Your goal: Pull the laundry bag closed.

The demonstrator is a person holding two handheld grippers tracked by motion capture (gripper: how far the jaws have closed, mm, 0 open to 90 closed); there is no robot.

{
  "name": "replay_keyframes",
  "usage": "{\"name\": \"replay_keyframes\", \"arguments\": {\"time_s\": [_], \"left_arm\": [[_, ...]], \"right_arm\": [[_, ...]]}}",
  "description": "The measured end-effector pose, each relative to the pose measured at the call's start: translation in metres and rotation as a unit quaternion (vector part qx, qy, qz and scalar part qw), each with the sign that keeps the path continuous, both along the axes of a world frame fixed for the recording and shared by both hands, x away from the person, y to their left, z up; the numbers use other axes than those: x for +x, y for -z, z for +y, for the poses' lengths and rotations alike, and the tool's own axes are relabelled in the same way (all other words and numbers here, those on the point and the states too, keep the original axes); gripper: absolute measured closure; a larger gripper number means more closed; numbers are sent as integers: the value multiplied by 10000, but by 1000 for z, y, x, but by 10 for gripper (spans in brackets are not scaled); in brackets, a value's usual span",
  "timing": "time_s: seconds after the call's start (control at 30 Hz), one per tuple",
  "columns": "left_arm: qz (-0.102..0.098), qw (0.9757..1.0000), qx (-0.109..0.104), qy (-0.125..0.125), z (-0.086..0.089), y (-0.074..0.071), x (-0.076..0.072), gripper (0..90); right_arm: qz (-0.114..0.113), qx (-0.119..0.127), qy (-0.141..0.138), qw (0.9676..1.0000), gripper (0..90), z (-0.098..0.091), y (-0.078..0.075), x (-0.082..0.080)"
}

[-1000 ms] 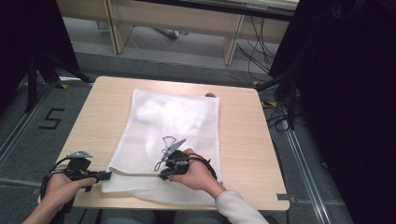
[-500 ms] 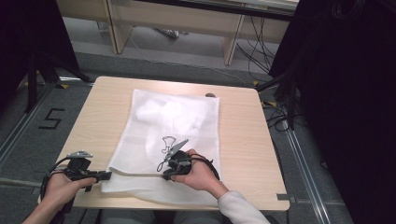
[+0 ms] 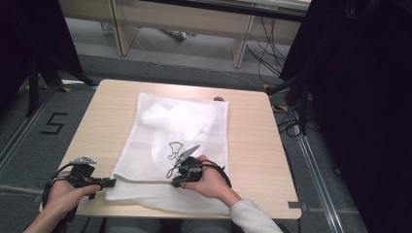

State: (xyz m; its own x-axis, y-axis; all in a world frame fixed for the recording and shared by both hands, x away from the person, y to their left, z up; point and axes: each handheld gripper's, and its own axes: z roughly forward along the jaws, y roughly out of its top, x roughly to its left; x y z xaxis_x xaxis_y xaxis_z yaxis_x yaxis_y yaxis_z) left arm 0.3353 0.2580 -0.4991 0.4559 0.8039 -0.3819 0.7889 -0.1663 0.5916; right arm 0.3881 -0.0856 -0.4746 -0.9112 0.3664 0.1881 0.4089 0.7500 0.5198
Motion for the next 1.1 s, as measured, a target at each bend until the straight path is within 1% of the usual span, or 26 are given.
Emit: {"name": "replay_keyframes", "arguments": {"time_s": [0.03, 0.07, 0.1, 0.13, 0.17, 0.2, 0.3, 0.33, 0.37, 0.4, 0.43, 0.53, 0.57, 0.6, 0.67, 0.7, 0.73, 0.77, 0.8, 0.83, 0.87, 0.9, 0.93, 1.0, 1.07, 1.1], "left_arm": [[0, 10000, 0, 0, 0, 0, 0, 851], [14, 9999, 93, 110, 2, 0, 0, 851], [19, 10000, 45, 61, 1, 0, 0, 851], [22, 9999, 105, 125, 2, -1, 1, 851], [-41, 9999, 80, 62, 2, 0, 0, 851], [11, 9999, 99, 100, 2, 0, 0, 851], [20, 9999, 97, 96, 2, 0, 0, 851], [17, 9999, 98, 95, 2, 0, 0, 851], [18, 9999, 100, 99, 2, 0, 1, 851], [22, 9999, 97, 100, 2, 0, 1, 851], [-4, 10000, -36, -57, -1, 0, 0, 851], [-2, 10000, -37, -61, -1, 0, 0, 851], [5, 10000, 4, -8, 0, 0, 0, 851], [-5, 10000, -8, -26, 0, 0, 0, 851], [3, 10000, 4, -12, 0, 0, 0, 850], [1, 9999, 105, 93, 2, 0, 1, 851], [1, 9999, 105, 93, 2, 0, 1, 851], [18, 9999, 100, 98, 2, 0, 1, 851], [21, 9999, 100, 100, 2, 0, 1, 851], [14, 9999, 102, 94, 2, 0, 1, 851], [-28, 9999, -39, -97, -1, 1, 0, 851], [-54, 9999, -42, -117, -1, 1, 0, 851], [-28, 9999, -40, -88, -1, 0, 0, 850], [-39, 10000, -9, -50, 0, 1, 0, 851], [-53, 9999, -56, -109, -1, 1, 0, 851], [-68, 9999, -60, -117, -1, 1, 0, 851]], "right_arm": [[0, 0, 0, 10000, 825, 0, 0, 0], [-16, -22, 9, 10000, 825, 0, -1, 0], [-10, -24, 16, 10000, 825, 0, -1, 0], [-10, -24, 16, 10000, 825, 0, -1, 0], [-31, -20, 22, 10000, 825, -1, 0, 0], [-40, -23, -2, 10000, 825, -2, 0, 0], [-18, -32, 38, 10000, 825, -3, 0, 0], [-47, -34, -6, 10000, 825, -3, 1, 0], [-10, -48, 35, 10000, 825, -4, 0, 0], [-53, -58, 52, 10000, 825, -5, 0, 0], [-88, -33, -29, 10000, 825, -5, 0, 1], [-67, -23, -30, 10000, 825, -5, 0, 0], [-70, -26, -31, 10000, 825, -5, 0, 0], [-52, -50, 39, 10000, 825, -6, -1, -1], [-67, -43, 27, 10000, 825, -5, 0, -1], [-58, -21, -29, 10000, 825, -7, 0, 0], [-58, -21, -29, 10000, 825, -7, 0, 0], [-73, -41, 41, 10000, 825, -8, 0, -1], [-39, -42, 42, 10000, 825, -9, -1, -1], [-43, -20, -10, 10000, 825, -9, 0, 0], [-43, -18, -9, 10000, 825, -9, 0, 0], [-68, -19, 7, 10000, 825, -10, 0, 0], [-64, -50, 61, 9999, 825, -10, -1, -1], [-48, -52, 58, 10000, 825, -10, -1, -1], [-101, -19, -33, 9999, 825, -10, -1, 0], [-93, -41, 1, 9999, 825, -10, -1, 0]]}}
